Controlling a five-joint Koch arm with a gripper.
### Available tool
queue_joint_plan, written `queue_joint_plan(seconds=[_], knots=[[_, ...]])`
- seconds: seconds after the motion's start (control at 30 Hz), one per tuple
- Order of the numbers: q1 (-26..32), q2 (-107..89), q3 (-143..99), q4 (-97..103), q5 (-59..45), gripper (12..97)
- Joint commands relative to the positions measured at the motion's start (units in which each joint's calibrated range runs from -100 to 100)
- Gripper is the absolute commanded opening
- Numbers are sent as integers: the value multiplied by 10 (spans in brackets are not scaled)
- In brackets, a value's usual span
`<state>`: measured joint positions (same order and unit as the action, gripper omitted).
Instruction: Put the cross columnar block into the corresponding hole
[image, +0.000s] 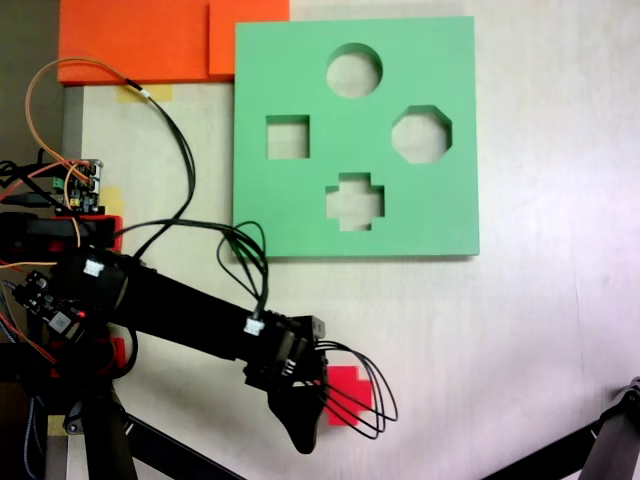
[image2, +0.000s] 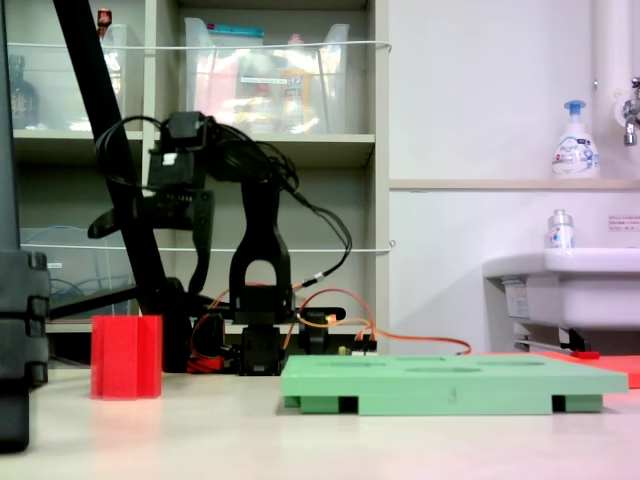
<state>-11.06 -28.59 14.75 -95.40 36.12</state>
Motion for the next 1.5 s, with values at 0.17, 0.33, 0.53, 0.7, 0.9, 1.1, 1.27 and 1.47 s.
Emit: queue_joint_plan(seconds=[0.17, 0.33, 0.53, 0.7, 0.9, 1.1, 1.27, 1.47], knots=[[1, 100, 50, 13, 6, 954], [0, 153, 50, 48, 6, 954], [-3, 208, 59, 107, 6, 952], [-8, 248, 63, 130, 6, 948], [-9, 282, 63, 131, 6, 930], [-11, 293, 63, 131, 6, 834], [-14, 318, 63, 131, 6, 800], [-17, 333, 60, 131, 7, 568]])
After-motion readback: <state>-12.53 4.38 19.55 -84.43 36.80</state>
